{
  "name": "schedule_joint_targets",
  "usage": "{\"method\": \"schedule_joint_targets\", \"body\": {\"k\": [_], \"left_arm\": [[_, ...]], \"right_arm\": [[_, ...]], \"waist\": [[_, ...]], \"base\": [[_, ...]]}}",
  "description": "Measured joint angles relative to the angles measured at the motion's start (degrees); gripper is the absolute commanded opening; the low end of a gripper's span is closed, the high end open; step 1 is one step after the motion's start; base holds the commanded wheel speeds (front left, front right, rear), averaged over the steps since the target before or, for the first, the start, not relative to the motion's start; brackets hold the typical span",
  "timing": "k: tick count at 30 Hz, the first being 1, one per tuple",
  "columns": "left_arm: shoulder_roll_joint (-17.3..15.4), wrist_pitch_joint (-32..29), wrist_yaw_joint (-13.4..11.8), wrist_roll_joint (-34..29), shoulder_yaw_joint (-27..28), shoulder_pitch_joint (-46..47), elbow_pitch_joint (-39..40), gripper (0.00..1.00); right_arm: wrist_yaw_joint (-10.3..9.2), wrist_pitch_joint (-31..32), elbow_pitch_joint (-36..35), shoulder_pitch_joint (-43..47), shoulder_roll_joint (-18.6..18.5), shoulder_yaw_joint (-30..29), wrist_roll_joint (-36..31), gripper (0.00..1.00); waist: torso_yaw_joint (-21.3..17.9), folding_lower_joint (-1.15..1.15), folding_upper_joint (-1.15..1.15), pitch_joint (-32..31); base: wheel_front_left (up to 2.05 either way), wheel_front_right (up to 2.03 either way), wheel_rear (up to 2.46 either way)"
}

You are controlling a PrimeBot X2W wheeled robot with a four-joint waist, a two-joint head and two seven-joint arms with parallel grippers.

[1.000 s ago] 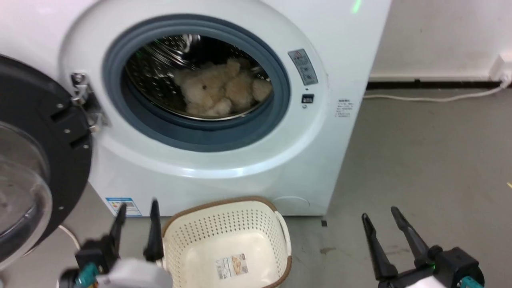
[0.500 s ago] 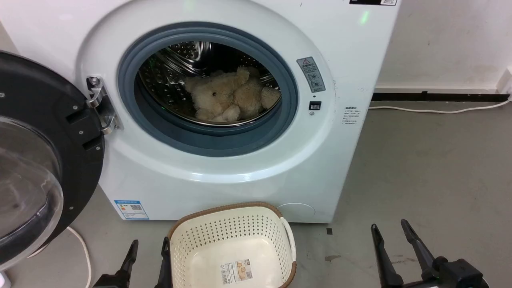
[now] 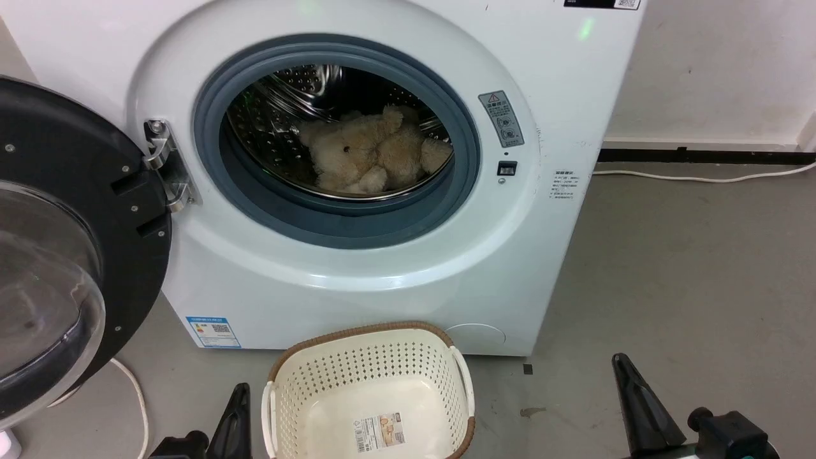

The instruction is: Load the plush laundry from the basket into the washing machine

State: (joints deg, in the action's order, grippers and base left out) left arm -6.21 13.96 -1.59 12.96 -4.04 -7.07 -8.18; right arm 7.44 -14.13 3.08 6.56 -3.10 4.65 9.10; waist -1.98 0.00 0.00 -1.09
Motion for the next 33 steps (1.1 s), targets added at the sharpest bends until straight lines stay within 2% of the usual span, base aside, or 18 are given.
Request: {"method": "schedule_joint_targets", "body": {"k": [33], "left_arm": [[0.98, -4.01, 0.32, -3.67, 1.10, 1.40, 2.23, 0.00]], "right_arm": [[0.00, 4.10, -0.60, -1.21, 0.01, -1.25, -2.44, 0.00]], "waist": [[0.58, 0.00, 0.00, 0.32]], "base": [[0.00, 0.00, 0.00]]}}
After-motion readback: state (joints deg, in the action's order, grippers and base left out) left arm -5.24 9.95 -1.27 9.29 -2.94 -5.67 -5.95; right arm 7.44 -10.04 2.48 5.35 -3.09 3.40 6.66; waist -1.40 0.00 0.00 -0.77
